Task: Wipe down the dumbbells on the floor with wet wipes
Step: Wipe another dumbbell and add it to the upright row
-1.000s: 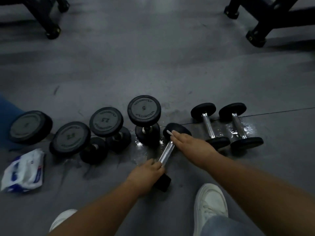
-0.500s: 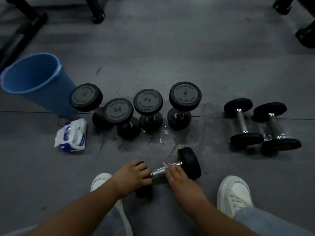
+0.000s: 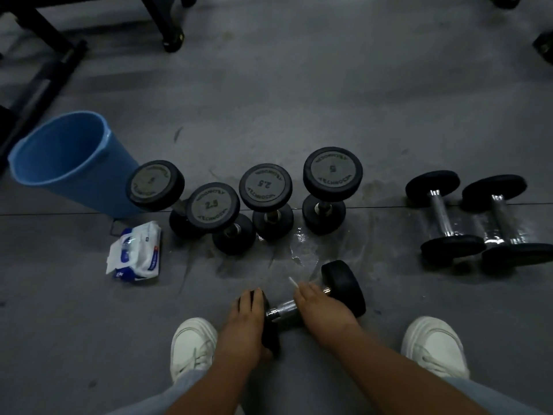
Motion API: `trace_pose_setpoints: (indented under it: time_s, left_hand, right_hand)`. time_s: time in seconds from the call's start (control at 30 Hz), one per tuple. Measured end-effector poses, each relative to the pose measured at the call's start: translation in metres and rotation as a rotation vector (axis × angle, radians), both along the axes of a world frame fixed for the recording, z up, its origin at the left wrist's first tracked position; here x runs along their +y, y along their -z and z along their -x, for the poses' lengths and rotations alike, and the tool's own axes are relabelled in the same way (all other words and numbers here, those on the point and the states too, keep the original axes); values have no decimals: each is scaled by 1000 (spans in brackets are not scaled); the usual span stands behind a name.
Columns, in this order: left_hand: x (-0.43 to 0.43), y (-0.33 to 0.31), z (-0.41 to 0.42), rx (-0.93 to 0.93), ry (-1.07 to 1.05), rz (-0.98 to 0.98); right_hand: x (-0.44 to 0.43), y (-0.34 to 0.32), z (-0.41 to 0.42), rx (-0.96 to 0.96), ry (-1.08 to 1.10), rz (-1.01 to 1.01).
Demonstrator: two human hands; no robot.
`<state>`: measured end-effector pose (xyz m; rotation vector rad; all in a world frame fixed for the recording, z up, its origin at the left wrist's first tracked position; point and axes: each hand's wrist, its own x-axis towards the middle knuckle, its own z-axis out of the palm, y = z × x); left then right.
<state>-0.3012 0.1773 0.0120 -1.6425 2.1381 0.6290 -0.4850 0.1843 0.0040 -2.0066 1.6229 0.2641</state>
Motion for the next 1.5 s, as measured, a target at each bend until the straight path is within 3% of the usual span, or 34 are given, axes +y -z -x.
trace_pose_setpoints:
  time_s: [0.2,0.5,0.67,0.73,0.83,0.87,0.93,1.03,1.27,1.5]
  left_hand:
    - [-21,6,-8,85,50,-40]
    - [-39,8,9,84,248,-29]
    - [-35,8,36,143,284,-29]
    - [-34,7,41,168,261,-49]
    - [-32,7,37,223,205,-78]
    - [-32,8,34,235,191,-84]
    - [-31,10,30,269,160,-102]
    - [-34,14,29,303,158,-91]
    - [-49,27,33,252,153,-93]
    - [-46,31,32,267,124,-103]
  right_hand:
    - [-38,11,-12,168,18,-171]
    - [-33,8,15,151,113,-396]
    - [-18,1,47,142,181,-401]
    - [-14,-1,48,53,327,-301]
    - [-11,-9,17,-375,743,12]
    - [-9,-9,5,-462,774,59]
    - [0,4,-12,-387,550,41]
    - [12,27,-8,-29,235,-1]
    - [-13,34,-11,119,243,-3]
    - [19,35,-14,91,196,36]
